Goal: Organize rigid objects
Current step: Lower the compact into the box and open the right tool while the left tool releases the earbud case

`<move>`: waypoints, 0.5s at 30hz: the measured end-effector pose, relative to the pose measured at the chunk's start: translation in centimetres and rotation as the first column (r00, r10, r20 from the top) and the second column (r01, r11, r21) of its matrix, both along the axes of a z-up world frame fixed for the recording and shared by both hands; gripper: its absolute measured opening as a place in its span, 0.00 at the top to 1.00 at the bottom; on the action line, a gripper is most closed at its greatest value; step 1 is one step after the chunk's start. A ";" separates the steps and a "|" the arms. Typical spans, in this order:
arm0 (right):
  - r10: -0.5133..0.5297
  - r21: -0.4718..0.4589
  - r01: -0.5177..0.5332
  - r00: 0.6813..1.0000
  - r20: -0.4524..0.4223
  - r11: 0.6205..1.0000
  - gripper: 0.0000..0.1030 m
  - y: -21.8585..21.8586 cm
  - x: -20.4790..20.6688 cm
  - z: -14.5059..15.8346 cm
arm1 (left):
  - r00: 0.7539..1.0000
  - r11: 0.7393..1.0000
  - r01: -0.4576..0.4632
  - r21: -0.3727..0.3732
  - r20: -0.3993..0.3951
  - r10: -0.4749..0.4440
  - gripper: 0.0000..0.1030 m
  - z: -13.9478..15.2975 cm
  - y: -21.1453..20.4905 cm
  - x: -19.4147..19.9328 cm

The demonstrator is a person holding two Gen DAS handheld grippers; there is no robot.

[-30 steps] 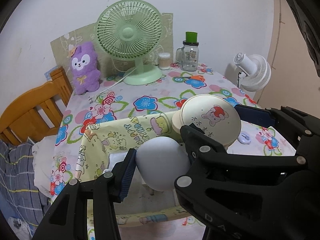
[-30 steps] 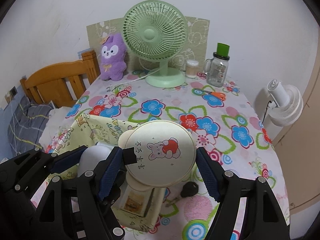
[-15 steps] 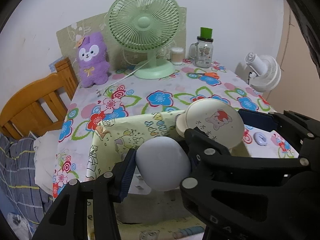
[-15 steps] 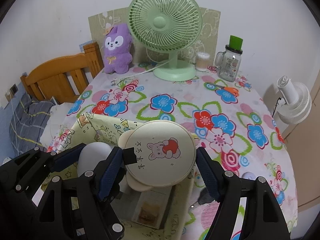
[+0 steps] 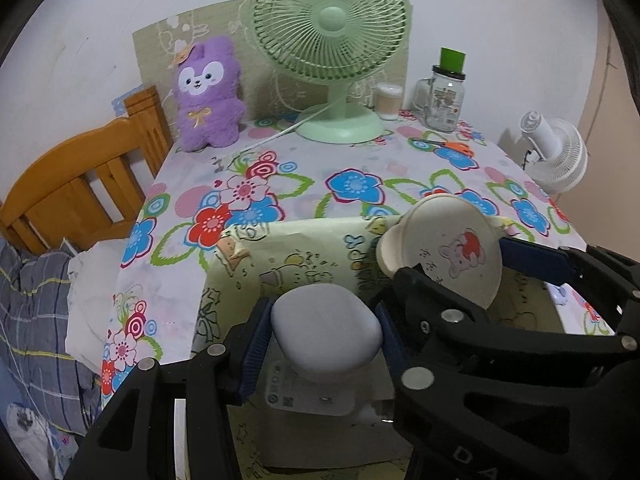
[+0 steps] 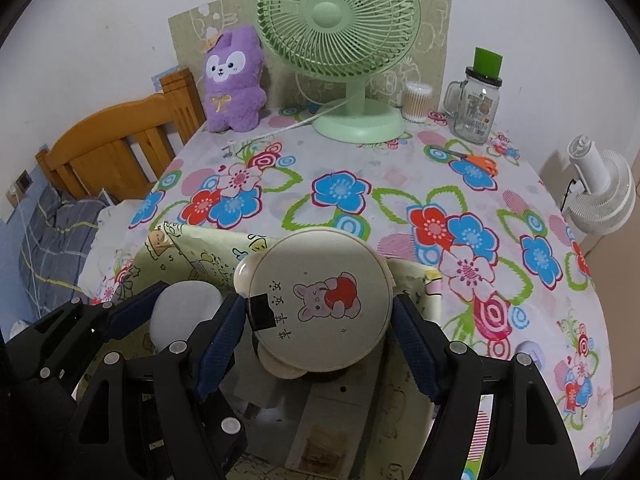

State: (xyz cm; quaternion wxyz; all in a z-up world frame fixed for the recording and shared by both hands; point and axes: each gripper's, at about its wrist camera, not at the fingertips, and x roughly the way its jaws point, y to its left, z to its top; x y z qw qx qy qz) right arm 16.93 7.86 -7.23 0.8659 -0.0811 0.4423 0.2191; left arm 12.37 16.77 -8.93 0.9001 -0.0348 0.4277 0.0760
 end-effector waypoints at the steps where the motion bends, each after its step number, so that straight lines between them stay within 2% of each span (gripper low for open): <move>1: 0.000 0.000 0.000 1.000 -0.005 1.000 0.26 0.1 0.0 -0.1 | 1.000 1.000 -0.005 -0.002 -0.005 0.005 0.47 -0.1 0.2 0.1; 8: -0.002 0.003 0.002 1.000 -0.011 1.000 0.26 0.3 0.0 -0.1 | 1.000 1.000 -0.018 -0.011 -0.007 0.018 0.45 -0.2 0.4 0.0; 11: -0.005 -0.002 0.005 1.000 -0.015 1.000 0.26 0.2 -0.1 -0.3 | 1.000 1.000 -0.007 -0.005 -0.012 0.007 0.40 -0.2 0.1 -0.1; 15: -0.010 -0.006 0.010 1.000 -0.013 1.000 0.25 -0.1 -0.3 -0.3 | 1.000 1.000 0.003 -0.009 -0.014 -0.003 0.25 -0.1 -0.3 -0.4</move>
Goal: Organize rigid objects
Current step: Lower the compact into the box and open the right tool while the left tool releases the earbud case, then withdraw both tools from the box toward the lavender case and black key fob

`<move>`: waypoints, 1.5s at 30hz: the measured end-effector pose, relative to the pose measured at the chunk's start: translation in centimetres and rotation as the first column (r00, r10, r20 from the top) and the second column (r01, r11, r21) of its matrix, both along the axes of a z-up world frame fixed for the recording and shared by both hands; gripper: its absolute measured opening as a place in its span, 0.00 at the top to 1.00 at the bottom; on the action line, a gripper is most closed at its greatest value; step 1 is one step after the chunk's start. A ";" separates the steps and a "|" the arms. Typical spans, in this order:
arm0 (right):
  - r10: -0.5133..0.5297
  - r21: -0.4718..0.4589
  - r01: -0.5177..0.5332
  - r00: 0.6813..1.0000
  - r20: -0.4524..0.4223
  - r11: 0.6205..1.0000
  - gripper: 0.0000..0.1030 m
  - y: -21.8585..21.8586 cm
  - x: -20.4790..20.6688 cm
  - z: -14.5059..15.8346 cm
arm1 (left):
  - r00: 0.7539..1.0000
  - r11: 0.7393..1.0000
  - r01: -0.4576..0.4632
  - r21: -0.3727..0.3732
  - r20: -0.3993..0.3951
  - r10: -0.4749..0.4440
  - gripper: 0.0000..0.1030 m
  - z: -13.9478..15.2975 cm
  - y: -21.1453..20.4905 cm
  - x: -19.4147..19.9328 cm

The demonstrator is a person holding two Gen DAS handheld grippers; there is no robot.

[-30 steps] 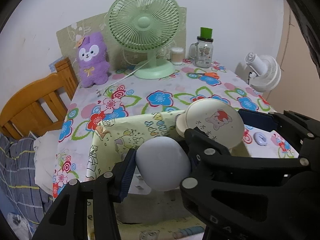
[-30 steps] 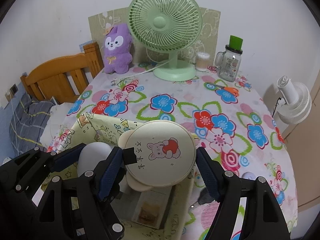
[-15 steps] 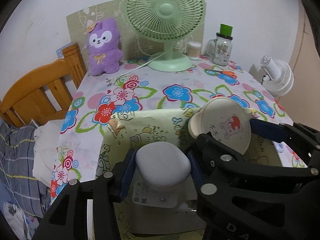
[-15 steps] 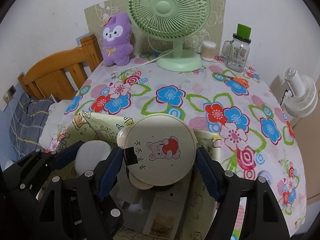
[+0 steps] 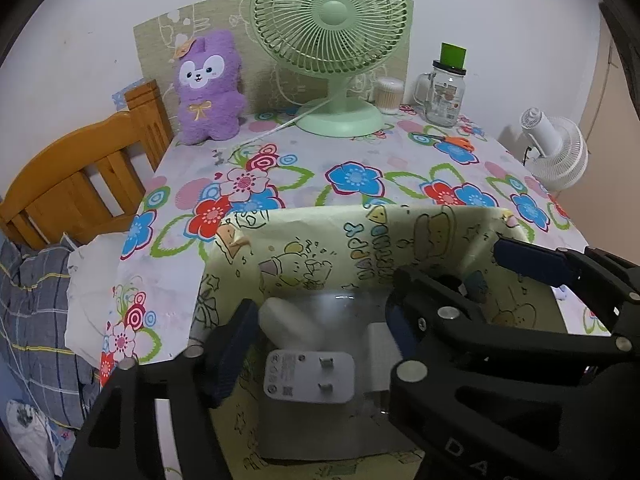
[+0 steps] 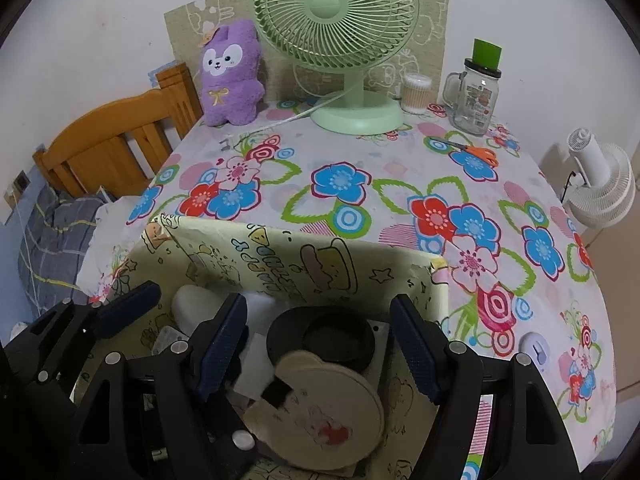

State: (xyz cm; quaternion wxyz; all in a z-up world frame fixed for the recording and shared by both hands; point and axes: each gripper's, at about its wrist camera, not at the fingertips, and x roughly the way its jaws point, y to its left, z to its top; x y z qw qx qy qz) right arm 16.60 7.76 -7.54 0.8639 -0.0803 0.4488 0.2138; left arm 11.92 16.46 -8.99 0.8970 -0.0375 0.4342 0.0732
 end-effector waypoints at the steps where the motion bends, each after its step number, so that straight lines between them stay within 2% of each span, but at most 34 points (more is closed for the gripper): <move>1: 0.000 -0.001 0.000 1.000 0.000 1.000 0.25 -0.1 -0.1 0.0 | 1.000 1.000 0.000 0.001 0.002 0.000 0.22 0.1 -0.1 -0.1; 9: 0.012 0.002 -0.012 1.000 0.022 1.000 0.25 -1.1 -1.5 0.8 | 1.000 1.000 -0.016 0.013 0.018 0.016 0.17 0.9 -1.2 -1.6; 16: 0.000 0.015 -0.001 0.998 0.064 1.000 0.19 -2.5 -2.9 2.1 | 0.999 1.000 -0.013 0.018 0.048 0.012 0.13 2.2 -2.7 -2.9; 26: -0.030 0.031 0.028 0.997 0.068 0.999 0.19 -4.9 -4.2 3.2 | 0.998 0.999 0.001 0.032 0.070 -0.003 0.12 3.4 -4.9 -4.1; 31: -0.040 0.031 0.037 0.996 0.083 0.999 0.18 -6.2 -4.7 3.8 | 0.996 0.999 0.016 0.043 0.085 -0.020 0.08 4.0 -6.2 -4.5; 45: -0.057 0.032 0.054 0.992 0.116 0.998 0.18 -9.7 -5.8 5.3 | 0.993 0.999 0.036 0.032 0.114 -0.040 0.07 5.3 -9.4 -5.5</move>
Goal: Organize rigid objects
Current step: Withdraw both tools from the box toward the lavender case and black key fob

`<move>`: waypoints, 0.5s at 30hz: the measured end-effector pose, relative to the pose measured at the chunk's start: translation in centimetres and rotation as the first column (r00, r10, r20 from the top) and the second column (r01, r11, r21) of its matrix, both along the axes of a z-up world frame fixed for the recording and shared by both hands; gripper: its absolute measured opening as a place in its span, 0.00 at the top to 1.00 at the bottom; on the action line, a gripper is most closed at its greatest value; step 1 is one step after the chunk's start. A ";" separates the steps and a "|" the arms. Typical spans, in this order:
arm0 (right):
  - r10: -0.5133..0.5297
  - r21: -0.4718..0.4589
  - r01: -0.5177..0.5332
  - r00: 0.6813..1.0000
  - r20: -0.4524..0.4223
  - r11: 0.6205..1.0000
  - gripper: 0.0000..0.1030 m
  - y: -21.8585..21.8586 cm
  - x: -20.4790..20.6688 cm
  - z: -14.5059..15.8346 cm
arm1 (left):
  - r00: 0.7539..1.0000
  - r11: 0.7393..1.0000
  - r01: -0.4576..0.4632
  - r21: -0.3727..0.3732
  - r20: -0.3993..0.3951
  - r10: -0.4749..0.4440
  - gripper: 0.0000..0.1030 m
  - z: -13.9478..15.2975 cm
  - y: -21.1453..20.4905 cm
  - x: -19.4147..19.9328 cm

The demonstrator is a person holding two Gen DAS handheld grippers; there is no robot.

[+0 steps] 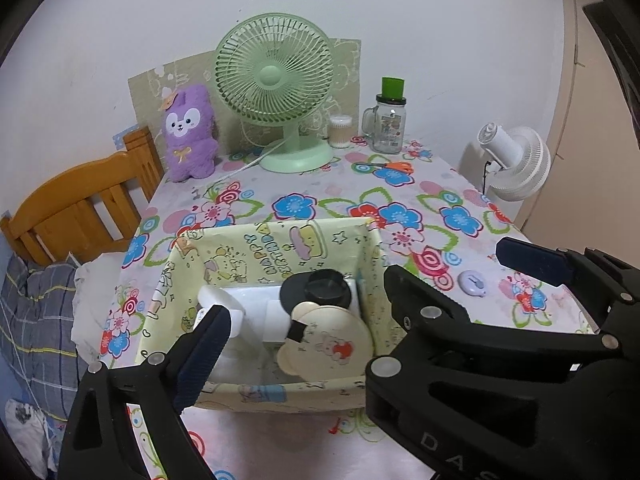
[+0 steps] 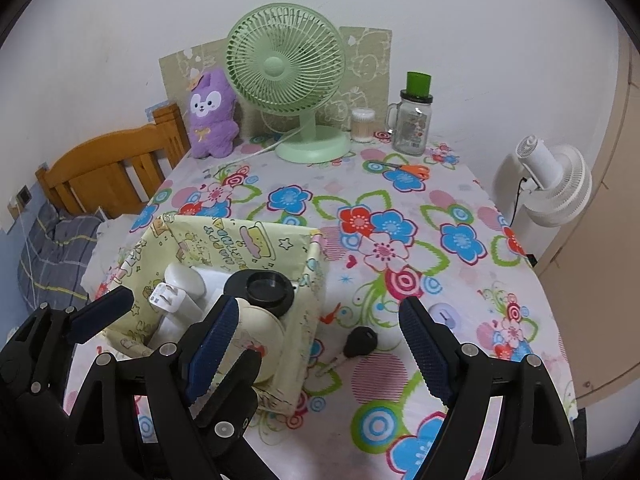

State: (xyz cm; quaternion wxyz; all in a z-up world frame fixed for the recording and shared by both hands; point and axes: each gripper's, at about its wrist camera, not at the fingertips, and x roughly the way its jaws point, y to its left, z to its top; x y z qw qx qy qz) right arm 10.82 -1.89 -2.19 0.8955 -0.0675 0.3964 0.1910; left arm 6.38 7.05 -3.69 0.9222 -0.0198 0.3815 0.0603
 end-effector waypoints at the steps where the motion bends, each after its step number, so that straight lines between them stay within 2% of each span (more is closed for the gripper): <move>1: -0.002 0.001 0.002 1.000 0.002 1.000 0.18 -0.2 -0.1 0.1 | 1.000 1.000 0.003 0.001 0.003 -0.003 0.07 0.1 -0.2 0.0; 15: -0.049 0.002 0.049 0.998 0.034 0.999 0.17 -3.8 -0.7 1.6 | 0.999 0.999 0.042 -0.002 0.027 -0.042 0.07 1.2 -3.7 -0.2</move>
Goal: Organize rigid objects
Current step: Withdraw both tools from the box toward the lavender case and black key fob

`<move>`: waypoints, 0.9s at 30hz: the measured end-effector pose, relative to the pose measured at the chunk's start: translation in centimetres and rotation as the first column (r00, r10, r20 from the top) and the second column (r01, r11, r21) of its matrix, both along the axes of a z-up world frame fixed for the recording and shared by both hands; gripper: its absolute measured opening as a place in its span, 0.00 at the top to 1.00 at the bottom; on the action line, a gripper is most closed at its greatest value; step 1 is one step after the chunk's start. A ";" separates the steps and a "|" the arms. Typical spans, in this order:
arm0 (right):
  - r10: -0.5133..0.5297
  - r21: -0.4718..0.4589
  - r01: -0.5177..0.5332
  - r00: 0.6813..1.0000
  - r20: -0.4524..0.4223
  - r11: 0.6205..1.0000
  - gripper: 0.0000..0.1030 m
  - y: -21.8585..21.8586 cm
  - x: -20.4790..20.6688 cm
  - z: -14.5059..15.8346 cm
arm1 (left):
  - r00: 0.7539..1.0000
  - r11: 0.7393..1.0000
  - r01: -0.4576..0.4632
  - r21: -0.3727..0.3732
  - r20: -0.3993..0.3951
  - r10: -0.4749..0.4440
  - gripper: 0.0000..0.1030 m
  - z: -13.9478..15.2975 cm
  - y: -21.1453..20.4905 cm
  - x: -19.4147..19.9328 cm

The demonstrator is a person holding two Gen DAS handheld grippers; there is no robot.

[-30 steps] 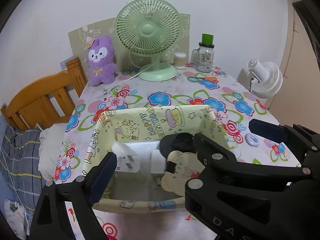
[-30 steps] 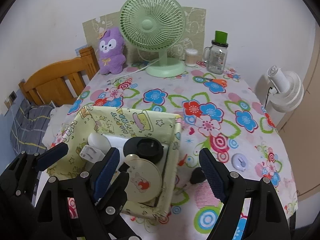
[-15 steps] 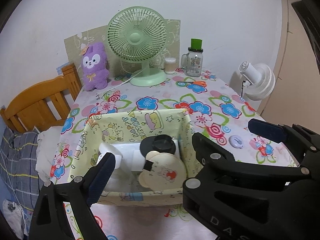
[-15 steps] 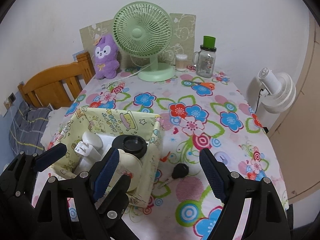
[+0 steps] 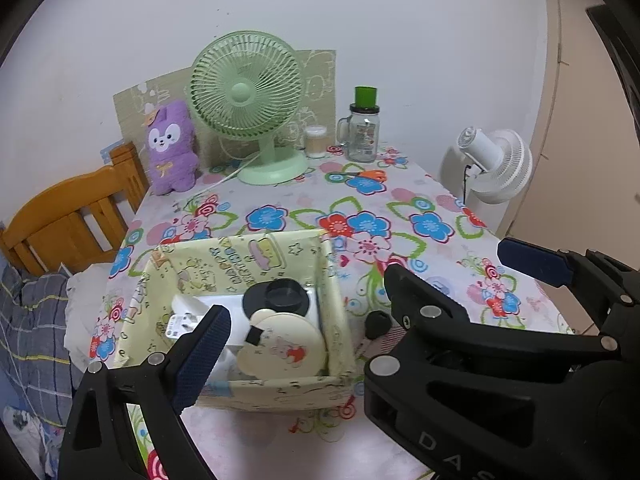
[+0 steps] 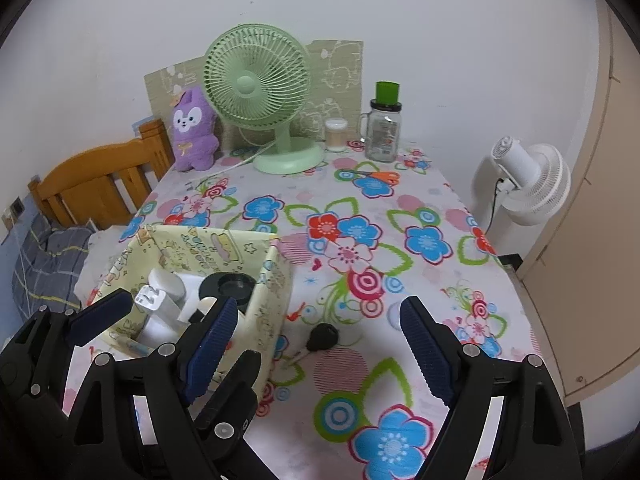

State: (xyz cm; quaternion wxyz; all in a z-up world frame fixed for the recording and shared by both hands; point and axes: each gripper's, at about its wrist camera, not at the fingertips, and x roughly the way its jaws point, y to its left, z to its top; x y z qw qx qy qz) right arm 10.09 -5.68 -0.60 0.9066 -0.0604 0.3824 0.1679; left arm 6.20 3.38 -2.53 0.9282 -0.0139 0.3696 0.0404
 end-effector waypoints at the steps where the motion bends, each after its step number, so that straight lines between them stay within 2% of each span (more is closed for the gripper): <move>1: -0.005 0.000 0.005 1.000 0.004 1.000 0.17 -0.4 -0.1 0.1 | 1.000 1.000 0.005 0.001 0.002 -0.005 0.07 0.0 -0.3 0.0; 8: -0.046 -0.003 0.046 0.999 0.027 0.999 0.17 -2.7 -0.6 0.5 | 0.998 0.998 0.060 0.008 0.009 -0.060 0.07 0.4 -2.5 -0.1; 14: -0.073 0.018 0.073 0.997 0.014 0.997 0.17 -4.5 -0.7 0.4 | 0.994 0.994 0.095 0.051 0.042 -0.098 0.07 0.6 -4.5 -0.4; 27: -0.098 -0.008 0.099 0.994 0.053 0.995 0.17 -7.4 -1.1 -0.3 | 0.992 0.992 0.126 0.003 0.011 -0.126 0.07 -0.7 -7.2 0.0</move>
